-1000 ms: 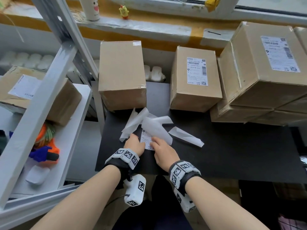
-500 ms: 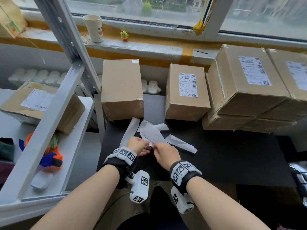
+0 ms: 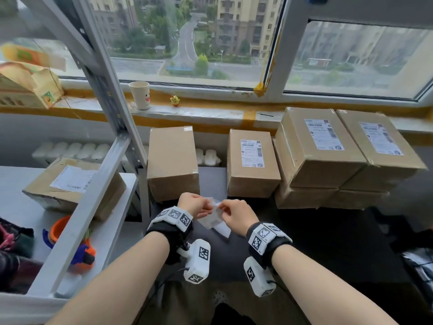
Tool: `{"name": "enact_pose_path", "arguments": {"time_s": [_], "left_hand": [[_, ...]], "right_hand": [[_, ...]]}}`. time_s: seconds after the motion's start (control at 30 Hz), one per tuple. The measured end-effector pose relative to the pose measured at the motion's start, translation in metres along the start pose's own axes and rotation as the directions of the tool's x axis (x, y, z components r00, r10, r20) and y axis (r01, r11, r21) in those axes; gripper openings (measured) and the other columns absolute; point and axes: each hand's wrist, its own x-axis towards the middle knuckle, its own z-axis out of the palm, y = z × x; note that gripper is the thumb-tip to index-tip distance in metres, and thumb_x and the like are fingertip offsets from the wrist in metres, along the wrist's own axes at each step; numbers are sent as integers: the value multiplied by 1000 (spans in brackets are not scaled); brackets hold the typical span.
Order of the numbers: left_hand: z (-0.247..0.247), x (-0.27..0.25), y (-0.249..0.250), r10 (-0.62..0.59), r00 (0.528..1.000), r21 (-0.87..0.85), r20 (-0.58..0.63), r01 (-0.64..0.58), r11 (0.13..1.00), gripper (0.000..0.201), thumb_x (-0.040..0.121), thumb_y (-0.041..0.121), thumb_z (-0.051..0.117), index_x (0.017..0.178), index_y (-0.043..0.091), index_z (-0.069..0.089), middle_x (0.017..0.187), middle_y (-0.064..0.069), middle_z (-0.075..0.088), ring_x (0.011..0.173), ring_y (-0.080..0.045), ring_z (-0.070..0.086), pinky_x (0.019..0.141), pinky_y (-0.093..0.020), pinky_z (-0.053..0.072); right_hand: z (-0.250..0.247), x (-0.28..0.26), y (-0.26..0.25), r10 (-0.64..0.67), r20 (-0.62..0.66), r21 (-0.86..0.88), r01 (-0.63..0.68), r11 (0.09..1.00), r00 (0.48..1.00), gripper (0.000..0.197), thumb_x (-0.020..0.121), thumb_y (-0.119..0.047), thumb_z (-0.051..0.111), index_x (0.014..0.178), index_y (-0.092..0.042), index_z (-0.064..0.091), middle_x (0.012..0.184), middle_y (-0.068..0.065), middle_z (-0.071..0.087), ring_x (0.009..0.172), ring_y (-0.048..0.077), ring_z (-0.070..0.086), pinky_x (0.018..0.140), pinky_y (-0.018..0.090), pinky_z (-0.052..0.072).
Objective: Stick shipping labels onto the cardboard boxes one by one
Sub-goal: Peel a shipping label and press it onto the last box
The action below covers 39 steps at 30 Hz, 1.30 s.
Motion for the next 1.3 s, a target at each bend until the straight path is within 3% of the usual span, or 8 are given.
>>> {"name": "enact_pose_path", "arguments": {"time_s": [0.2,0.37,0.47,0.57,0.83,1.03,1.2,1.3], "left_hand": [[0,5,23,88,996,29,-5,-88,996,19,90,9,58,72,6,58,69,-11,61,59,-16,59,60,-21,50],[-4,10,40,101,994,2,27,-102,995,11,85,11,67,84,1,62,76,-12,64,67,-18,63,66,-23,53],[-6,11,48,124,992,22,33,-125,992,18,81,12,71,91,0,63,80,-13,66,72,-18,64,67,-21,53],[-7,9,54,152,988,47,34,-154,987,8,80,5,71,81,3,63,78,-12,65,71,-16,64,63,-17,54],[-5,11,58,236,970,158,54,-242,957,9,79,0,69,74,7,66,72,-9,64,68,-14,62,70,-20,54],[-8,13,55,231,973,142,-9,-227,963,23,73,-8,70,70,10,55,71,-13,61,62,-16,60,55,-19,51],[-15,16,49,102,995,-4,-18,-102,995,27,72,-15,70,79,4,53,86,-20,60,90,-37,65,85,-46,55],[-19,21,39,78,997,-23,4,-78,997,21,73,-17,68,72,0,55,81,-20,60,93,-41,64,78,-42,58]], "right_hand": [[-25,18,-4,-11,-29,166,16,986,1000,19,81,-7,59,94,-10,72,87,4,70,79,11,61,77,23,49],[-38,28,-10,-6,22,426,-4,905,1000,27,75,2,69,101,-4,67,86,3,66,78,11,62,71,18,52],[-43,31,-15,-2,96,623,-59,780,995,29,79,-13,74,106,-8,65,92,1,67,86,12,66,75,20,55],[-45,35,-21,70,116,758,-134,638,991,27,86,-31,66,103,-10,65,91,5,69,83,17,67,80,28,55],[-41,43,-21,175,15,804,-116,583,984,24,88,-16,65,102,3,64,78,5,65,61,10,64,65,21,54],[-38,45,-18,218,-18,823,-109,557,976,7,88,-9,64,82,-6,63,73,6,63,57,11,60,55,16,53],[-36,46,-10,263,-44,828,-112,549,964,7,88,-9,63,82,-6,63,76,7,64,63,13,61,54,16,52],[-35,46,-1,297,-73,832,-107,545,952,11,88,-9,64,92,1,65,85,14,66,69,19,63,63,23,57]]}}
